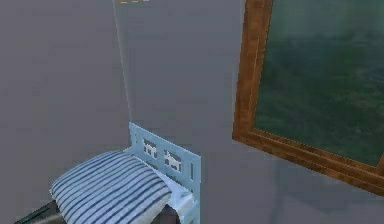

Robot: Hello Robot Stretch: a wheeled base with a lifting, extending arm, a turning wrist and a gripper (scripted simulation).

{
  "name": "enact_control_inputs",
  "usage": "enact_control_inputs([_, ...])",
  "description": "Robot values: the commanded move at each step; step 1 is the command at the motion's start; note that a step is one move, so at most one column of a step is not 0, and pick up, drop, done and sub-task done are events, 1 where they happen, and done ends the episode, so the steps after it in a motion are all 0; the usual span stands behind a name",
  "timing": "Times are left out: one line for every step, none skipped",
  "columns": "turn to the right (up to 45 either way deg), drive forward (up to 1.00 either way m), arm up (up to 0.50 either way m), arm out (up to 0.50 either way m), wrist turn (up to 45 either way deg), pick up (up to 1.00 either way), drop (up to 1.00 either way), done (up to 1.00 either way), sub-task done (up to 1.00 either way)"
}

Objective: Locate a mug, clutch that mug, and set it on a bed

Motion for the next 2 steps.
enact_control_inputs([0.0, 0.05, 0.0, 0.0, 0.0, 0.0, 0.0, 0.0, 0.0])
enact_control_inputs([-45.0, 0.0, 0.0, 0.0, 0.0, 0.0, 0.0, 0.0, 0.0])
